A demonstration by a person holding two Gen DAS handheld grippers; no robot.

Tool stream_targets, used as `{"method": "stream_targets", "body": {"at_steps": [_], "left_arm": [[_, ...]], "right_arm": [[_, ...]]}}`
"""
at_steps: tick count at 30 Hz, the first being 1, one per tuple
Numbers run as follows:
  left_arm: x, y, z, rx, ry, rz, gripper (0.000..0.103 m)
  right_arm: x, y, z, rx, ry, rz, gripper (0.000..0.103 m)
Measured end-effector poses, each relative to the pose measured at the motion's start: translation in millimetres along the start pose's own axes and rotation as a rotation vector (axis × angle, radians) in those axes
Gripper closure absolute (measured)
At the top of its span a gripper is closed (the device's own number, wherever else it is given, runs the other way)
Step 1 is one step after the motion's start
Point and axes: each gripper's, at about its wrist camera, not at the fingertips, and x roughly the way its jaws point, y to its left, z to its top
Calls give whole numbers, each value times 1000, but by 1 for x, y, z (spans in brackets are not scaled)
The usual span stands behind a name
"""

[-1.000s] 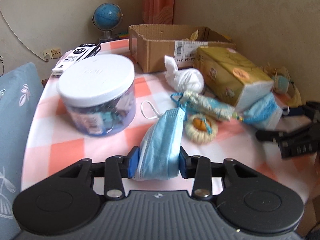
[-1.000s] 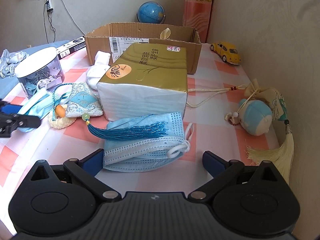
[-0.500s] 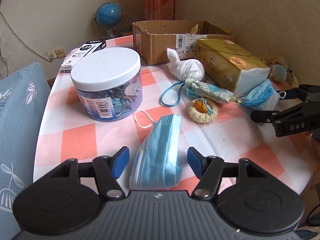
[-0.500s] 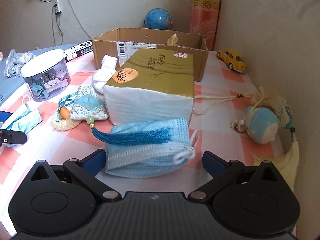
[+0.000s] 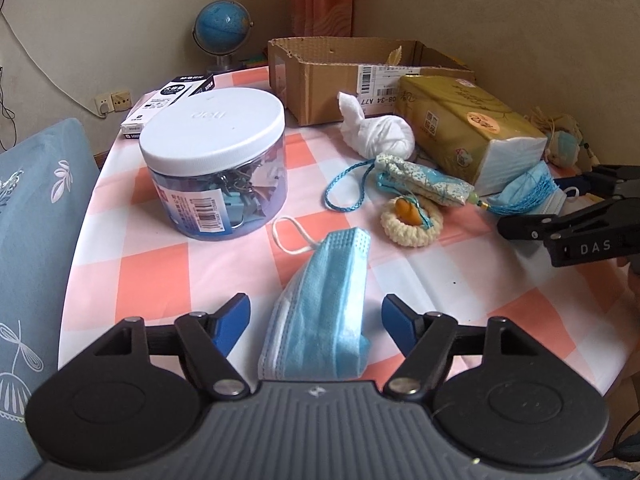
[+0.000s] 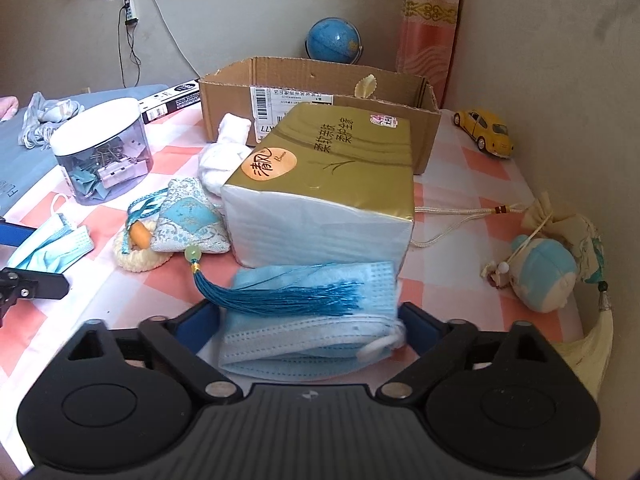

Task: Organize soft objects
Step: 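Lift the folded masks with the right gripper and drop them into the box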

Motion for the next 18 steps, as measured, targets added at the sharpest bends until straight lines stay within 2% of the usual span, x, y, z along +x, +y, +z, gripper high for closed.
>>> {"method": "stream_targets", "body": {"at_steps": [6,9,11,18], "left_arm": [[-1,0,1,-9,0,-2,34],[-3,-1,1,4,1,-11,46],[-4,-2,2,12,0,-17,57],[-9,-5,1,56,9,-13,65]], "right_arm": [[-8,-3,-4,14,20,-16,20],[-14,-5,-7,21,25,-19,20],[-18,-7,-10,24,33,-26,20],[-35,-11,-17,17,45,-40,24]]}}
